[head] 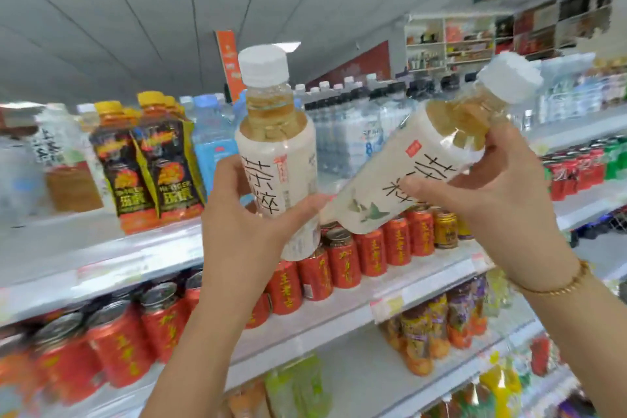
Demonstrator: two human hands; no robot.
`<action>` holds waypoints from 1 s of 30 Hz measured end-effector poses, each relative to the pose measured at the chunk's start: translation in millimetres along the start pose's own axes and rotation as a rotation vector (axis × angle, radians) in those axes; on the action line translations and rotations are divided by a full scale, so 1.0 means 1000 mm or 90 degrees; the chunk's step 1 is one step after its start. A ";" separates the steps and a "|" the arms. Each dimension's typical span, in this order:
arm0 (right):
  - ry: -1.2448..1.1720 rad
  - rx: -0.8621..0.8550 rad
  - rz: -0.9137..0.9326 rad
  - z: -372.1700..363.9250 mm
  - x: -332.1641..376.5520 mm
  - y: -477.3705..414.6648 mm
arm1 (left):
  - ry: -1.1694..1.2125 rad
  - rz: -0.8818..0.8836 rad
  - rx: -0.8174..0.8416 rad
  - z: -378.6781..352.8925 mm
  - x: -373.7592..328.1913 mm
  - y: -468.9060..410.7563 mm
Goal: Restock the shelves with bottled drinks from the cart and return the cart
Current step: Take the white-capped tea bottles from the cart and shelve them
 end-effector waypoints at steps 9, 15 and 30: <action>-0.103 0.117 -0.014 -0.045 -0.001 -0.030 | -0.084 0.048 -0.115 0.051 -0.006 -0.003; -0.201 0.231 -0.015 -0.100 -0.001 -0.030 | -0.188 0.047 -0.238 0.101 -0.011 0.004; -0.101 0.275 0.049 -0.337 0.006 -0.049 | -0.364 0.071 -0.320 0.262 0.065 -0.110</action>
Point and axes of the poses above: each hand's wrist, its own y-axis away from the middle knuckle, its own z-axis out of the back of the hand, x = y × z, the point moved 1 cm from there along -y, towards the middle knuckle, and after that the axes turned 2 degrees about -x, right-handed, at the moved point
